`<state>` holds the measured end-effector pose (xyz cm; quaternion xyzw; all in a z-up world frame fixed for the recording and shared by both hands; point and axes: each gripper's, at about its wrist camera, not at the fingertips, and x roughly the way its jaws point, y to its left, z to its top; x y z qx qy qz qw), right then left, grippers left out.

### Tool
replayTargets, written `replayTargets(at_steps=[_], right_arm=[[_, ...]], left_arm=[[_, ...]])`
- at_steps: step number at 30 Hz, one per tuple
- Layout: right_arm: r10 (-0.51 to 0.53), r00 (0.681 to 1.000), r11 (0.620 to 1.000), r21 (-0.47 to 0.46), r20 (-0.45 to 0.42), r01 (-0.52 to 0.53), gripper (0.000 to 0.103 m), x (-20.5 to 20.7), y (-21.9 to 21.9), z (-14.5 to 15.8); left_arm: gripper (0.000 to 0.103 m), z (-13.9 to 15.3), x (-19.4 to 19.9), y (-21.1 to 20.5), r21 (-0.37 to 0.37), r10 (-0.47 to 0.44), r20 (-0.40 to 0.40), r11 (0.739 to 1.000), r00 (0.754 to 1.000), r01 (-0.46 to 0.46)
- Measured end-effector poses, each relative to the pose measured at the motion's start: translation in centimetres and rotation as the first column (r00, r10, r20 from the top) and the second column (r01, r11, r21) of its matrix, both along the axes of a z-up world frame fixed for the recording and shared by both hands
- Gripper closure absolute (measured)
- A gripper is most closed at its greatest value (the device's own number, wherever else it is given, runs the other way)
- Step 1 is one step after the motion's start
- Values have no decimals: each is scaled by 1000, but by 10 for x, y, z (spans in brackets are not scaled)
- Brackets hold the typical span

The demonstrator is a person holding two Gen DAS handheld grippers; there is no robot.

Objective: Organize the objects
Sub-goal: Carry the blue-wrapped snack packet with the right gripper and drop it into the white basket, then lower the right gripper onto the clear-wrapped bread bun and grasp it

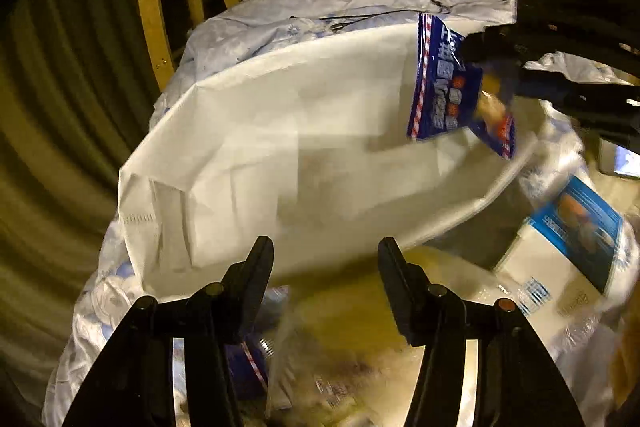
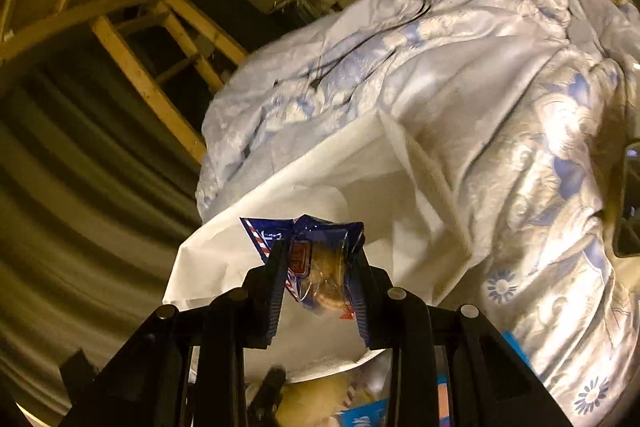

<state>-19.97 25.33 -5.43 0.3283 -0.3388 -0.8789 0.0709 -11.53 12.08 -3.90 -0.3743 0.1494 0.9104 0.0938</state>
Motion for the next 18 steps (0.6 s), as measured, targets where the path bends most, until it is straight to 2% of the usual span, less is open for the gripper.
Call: replayTargets(at_steps=[3, 6, 9, 10, 13, 16, 18], right_arm=[[-22, 1000, 996, -88, -4, 22, 74, -2, 14, -6], [-36, 999, 982, -183, -10, 34, 68, -2, 26, -11], [-44, 999, 977, -209, -14, 40, 42, 6, 32, -6], [-43, 999, 977, -208, -28, 36, 39, 9, 32, -1], [-5, 998, 990, -139, -67, -4, 35, 29, 28, 17], [79, 997, 997, 7, -25, -78, 31, 48, 12, 29], [164, 986, 983, 83, 10, -164, 31, 60, -3, 31]], left_arm=[[48, 7, 9, -4, 17, -2, -19, 1000, 1000, 3], [48, 13, 15, -10, 56, 3, -34, 998, 999, -1], [48, 19, 19, -17, 105, 14, -30, 994, 999, -11], [48, 21, 20, -21, 126, 18, -19, 992, 1000, -15], [48, 27, 26, -36, 189, 28, 0, 982, 1000, -27], [48, 33, 36, -58, 253, 44, 16, 966, 999, -47], [48, 34, 40, -73, 300, 60, 24, 952, 998, -65]])
